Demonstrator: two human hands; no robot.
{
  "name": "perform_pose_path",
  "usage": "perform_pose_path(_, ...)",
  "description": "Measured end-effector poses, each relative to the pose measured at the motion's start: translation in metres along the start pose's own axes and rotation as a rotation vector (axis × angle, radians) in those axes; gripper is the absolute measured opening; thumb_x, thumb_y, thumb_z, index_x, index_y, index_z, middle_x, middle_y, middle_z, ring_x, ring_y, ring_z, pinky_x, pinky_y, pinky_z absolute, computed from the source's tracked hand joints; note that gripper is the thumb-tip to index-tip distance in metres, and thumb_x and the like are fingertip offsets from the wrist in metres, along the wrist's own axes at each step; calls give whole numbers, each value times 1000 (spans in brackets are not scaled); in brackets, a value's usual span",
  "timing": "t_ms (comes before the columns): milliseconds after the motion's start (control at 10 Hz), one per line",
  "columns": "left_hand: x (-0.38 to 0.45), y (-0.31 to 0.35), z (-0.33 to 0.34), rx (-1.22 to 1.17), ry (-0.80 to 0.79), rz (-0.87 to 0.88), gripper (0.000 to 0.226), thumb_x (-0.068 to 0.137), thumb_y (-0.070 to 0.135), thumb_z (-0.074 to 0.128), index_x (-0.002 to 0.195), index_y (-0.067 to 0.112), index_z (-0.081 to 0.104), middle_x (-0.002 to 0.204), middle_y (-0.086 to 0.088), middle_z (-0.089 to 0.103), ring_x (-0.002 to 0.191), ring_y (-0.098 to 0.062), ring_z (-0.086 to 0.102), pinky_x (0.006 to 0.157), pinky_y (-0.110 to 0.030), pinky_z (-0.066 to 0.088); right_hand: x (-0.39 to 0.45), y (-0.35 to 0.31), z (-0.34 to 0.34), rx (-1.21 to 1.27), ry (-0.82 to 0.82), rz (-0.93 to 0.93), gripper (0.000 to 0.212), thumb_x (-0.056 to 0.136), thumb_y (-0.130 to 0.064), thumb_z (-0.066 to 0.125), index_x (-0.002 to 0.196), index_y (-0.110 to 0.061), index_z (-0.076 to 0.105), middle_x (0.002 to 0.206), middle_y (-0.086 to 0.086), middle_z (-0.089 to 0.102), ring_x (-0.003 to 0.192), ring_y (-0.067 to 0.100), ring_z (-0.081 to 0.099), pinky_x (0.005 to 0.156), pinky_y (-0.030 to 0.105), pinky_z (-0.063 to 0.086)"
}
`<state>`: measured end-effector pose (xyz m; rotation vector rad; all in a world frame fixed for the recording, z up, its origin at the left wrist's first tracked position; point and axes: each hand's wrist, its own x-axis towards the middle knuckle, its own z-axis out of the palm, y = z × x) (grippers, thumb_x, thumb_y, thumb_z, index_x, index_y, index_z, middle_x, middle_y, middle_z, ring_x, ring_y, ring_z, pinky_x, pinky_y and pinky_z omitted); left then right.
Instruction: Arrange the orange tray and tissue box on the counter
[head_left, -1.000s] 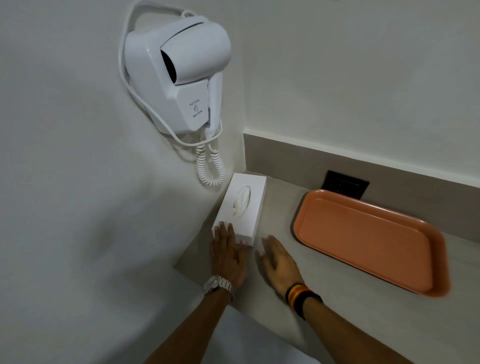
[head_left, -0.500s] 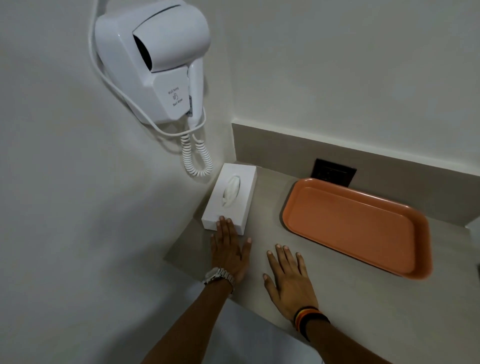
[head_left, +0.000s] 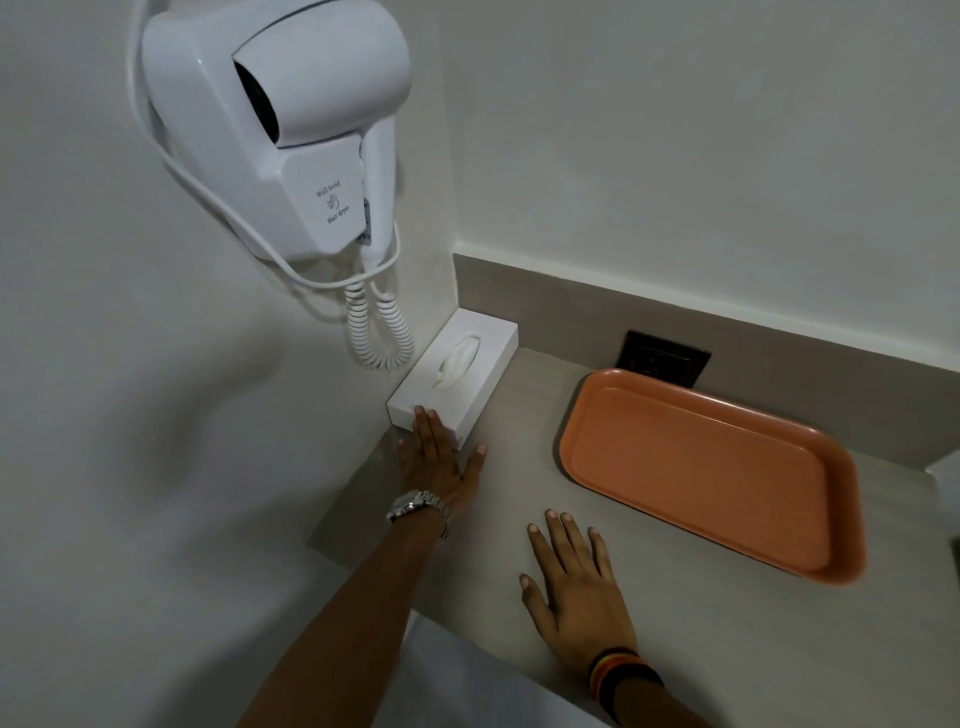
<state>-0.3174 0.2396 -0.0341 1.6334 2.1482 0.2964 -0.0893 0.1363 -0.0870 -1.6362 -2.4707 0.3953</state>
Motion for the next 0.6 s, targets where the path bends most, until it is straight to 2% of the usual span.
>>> perform_pose_path(200,-5,-7,6,-18,57,22,94,89,71,15,155,15,-22,164,-3,-31,154,-20,-20,124,-47,-14,0,-1,0,-1,5,-3,64,102,-56,25,158,-27,18,167,1,11,154,18,1,123,50,5)
perform_pose_path(300,-18,-7,15,41,126,70,88,93,67,17,157,16,-17,167,-6,-24,155,-22,-18,124,-48,-12,0,0,-2,-10,6,-7,64,102,-55,26,158,-25,20,167,3,13,154,20,4,123,51,5)
perform_pose_path(400,-45,5,24,61,125,151,85,95,66,18,158,19,-15,168,-5,-19,155,-22,-18,123,-47,-14,-4,-2,-1,-25,-13,-8,63,102,-54,25,158,-24,21,166,4,14,154,21,6,123,51,5)
perform_pose_path(600,-74,44,12,23,194,250,85,95,67,16,159,19,-10,169,-6,-16,155,-22,-16,125,-49,-10,-8,-2,-23,81,-56,4,66,101,-51,28,159,-21,14,168,6,8,154,22,-2,123,49,-7)
